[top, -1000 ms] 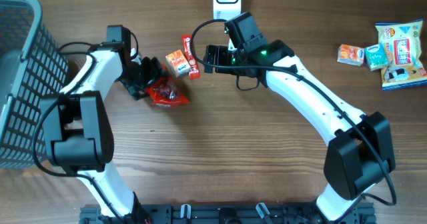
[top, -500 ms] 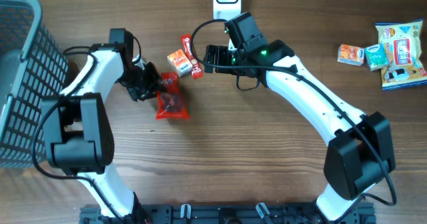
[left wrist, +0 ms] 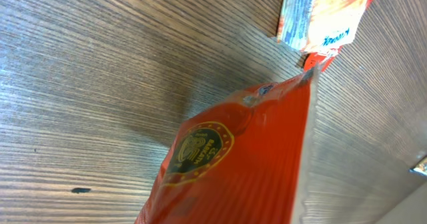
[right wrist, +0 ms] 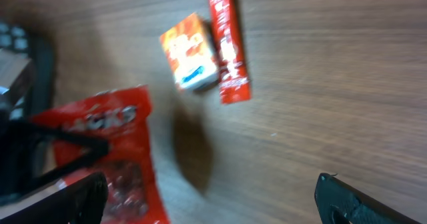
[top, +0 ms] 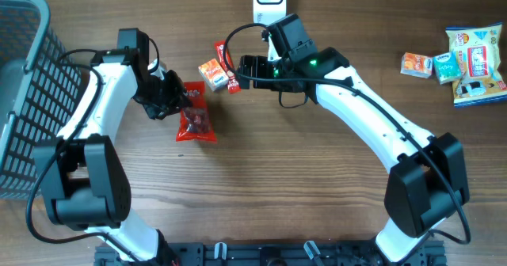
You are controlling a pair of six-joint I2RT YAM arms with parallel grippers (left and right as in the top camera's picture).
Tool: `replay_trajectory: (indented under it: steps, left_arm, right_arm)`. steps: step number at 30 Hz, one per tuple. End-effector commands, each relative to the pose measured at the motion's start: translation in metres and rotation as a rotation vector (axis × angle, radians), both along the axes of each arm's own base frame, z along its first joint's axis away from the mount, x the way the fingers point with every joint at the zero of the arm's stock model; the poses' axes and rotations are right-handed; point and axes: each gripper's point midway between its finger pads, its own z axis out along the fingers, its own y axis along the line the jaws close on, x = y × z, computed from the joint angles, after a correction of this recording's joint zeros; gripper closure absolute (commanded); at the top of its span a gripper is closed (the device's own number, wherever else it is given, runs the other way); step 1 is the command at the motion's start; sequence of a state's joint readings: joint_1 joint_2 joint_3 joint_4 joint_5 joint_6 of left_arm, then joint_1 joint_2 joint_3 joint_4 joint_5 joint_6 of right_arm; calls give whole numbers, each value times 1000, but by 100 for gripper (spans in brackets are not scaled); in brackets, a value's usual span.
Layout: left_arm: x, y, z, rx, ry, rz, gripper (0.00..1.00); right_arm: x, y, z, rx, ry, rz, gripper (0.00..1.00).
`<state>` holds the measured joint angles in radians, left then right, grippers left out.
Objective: Scan the item barcode
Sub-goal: 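Grasp the Hacks bag with the right gripper and release the left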
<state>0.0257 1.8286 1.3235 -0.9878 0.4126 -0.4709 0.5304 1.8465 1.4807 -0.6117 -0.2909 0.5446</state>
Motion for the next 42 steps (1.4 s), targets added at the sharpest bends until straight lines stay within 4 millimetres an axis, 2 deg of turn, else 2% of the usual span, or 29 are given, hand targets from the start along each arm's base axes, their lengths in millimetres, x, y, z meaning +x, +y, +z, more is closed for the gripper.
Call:
replay_trajectory:
  steps: [1,4,6,9,13,18,22,25,27,31,39,42]
  left_arm:
    - [2,3,4,68,7,66,96]
    - [1,11,-1,156,28,128,96]
    - [1,9,-1,159,39,158,96]
    - [1,7,-1,152,59,216,96]
    - [6,8,-1,156,44,237,94]
    - [7,28,-7,268,38,276,80]
    - [5,27,-7,274,43,277,78]
    - [0,27,-8,278,65,274,67]
    - [-5,29,-5,282,81,271,64]
    - [-7,42,16,295,69,297,61]
    - [-10,74,90,358,-94,367,59]
    - [-18,87,120,396,-162,405,54]
  right_arm:
    - [-20,23,1,91,61,104,1]
    - [-32,37,1,89,64,148,6]
    - [-41,47,-4,57,51,168,9]
    - [-54,62,-15,-17,21,191,9]
    - [-84,92,-24,-67,-7,264,5]
    - [-93,102,-24,-99,-43,248,4]
    - [-94,103,-24,-94,-33,235,4]
    - [-95,104,-26,-96,-28,236,4]
    - [-98,106,-31,-102,-19,241,4]
    - [-97,106,-40,-116,-10,240,4]
    - [-91,111,-36,-102,-55,263,3]
    - [-87,116,-34,-104,-107,311,3]
